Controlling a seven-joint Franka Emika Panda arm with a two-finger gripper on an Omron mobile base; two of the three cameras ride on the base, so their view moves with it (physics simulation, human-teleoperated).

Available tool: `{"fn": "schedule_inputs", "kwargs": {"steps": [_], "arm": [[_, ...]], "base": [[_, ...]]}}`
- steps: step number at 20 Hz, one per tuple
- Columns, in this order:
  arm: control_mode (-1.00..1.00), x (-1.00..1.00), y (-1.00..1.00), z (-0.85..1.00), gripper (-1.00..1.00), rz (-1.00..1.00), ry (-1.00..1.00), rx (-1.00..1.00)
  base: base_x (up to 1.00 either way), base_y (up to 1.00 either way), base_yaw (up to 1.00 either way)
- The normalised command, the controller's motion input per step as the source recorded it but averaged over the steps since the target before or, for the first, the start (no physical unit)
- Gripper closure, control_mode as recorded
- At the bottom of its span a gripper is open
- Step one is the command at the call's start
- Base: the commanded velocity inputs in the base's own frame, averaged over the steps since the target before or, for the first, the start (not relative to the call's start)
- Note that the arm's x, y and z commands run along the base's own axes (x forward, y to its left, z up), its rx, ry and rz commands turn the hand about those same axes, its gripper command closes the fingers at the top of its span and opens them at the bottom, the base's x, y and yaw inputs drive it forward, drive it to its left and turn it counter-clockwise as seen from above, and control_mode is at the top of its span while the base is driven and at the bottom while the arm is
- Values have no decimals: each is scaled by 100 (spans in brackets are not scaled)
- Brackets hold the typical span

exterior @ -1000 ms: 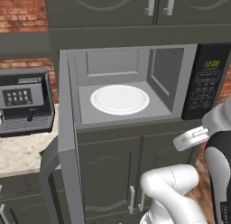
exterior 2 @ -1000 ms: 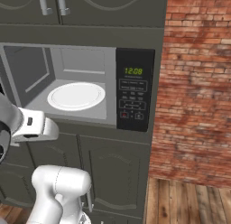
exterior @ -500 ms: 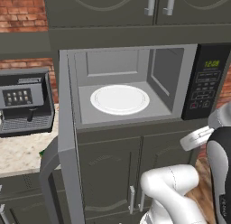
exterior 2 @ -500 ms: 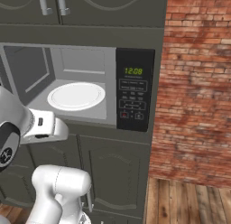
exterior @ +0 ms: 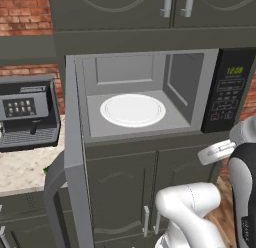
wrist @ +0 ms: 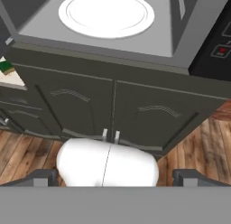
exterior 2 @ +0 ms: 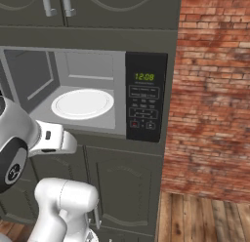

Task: Place the sponge inside the microwave to prepare for sanitizing.

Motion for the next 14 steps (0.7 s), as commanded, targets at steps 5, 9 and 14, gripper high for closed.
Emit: {"fn": "schedule_inputs", "kwargs": {"steps": [5, 9, 14], "arm": [[-100, 4, 0, 0, -100, -5, 0, 0], [-100, 0, 0, 0, -100, 0, 0, 0], [-100, 0, 0, 0, -100, 0, 0, 0]], "base": [[0, 0, 0], [0, 0, 0], [0, 0, 0]]}}
